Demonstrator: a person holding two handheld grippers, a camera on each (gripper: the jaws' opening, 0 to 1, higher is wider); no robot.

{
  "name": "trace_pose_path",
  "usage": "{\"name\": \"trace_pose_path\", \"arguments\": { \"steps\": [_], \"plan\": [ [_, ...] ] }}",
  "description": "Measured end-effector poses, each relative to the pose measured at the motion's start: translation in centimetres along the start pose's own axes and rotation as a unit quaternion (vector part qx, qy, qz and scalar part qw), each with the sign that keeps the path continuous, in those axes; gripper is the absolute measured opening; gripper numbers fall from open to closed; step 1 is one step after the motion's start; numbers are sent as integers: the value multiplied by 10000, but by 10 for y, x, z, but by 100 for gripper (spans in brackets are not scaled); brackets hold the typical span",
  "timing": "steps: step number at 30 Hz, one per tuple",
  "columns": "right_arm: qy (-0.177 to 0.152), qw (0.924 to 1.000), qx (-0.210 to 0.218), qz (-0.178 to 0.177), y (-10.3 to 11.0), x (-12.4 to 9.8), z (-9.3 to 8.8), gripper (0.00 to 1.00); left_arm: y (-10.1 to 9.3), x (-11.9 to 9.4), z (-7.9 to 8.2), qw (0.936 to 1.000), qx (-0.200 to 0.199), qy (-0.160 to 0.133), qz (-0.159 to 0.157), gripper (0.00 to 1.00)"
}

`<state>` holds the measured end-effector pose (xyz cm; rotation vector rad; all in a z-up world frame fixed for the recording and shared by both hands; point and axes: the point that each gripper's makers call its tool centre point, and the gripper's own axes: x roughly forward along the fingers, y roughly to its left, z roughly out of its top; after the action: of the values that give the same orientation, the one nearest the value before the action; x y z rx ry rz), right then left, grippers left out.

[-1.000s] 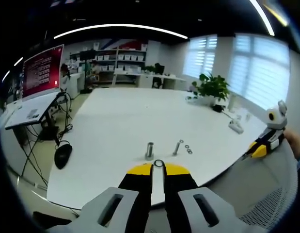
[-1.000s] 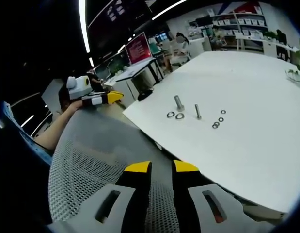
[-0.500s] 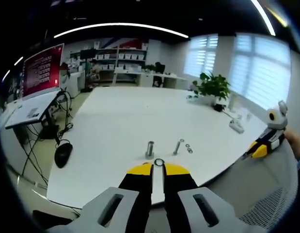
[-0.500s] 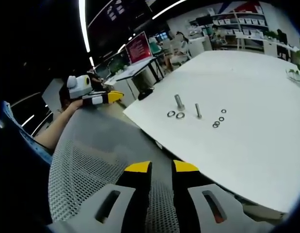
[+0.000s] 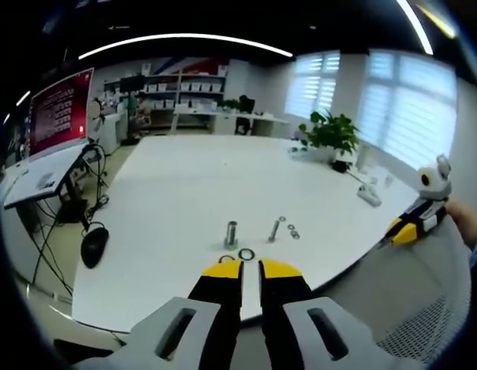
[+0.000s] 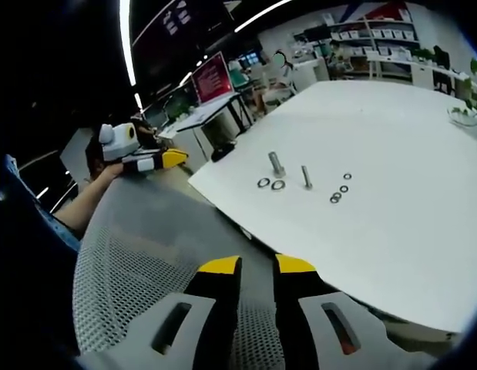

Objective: Place the washer onto the threaded stud by aligning its center hole with the stud, sliding it down to the base, and recovering from edge contact or off-axis alignment until the washer reaches the visible bottom stop.

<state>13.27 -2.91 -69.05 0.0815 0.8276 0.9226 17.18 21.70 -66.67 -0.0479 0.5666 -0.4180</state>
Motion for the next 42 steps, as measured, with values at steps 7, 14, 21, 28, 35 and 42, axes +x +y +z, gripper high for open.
{"name": "trace_pose_path", "arguments": {
  "steps": [7,14,21,28,35,42],
  "plan": [
    [203,9998,50,-10,-2,1,-6,20,-20,3,-1,9958,451,121,-793,13],
    [173,9996,201,-95,-5,0,-7,21,-15,17,5,9834,1160,393,-1339,23],
    [80,9995,289,-134,-6,-2,-5,21,13,46,-1,9650,1930,783,-1595,30],
    [26,9986,464,-266,-12,-3,-5,21,28,81,-19,9365,2507,1490,-1949,31],
    [42,9982,529,-276,-12,-3,-6,21,43,124,-39,9094,2865,2159,-2103,31],
    [-37,9984,480,-281,-13,-4,-3,21,46,156,-61,8854,3104,2650,-2226,31]
  ]
}}
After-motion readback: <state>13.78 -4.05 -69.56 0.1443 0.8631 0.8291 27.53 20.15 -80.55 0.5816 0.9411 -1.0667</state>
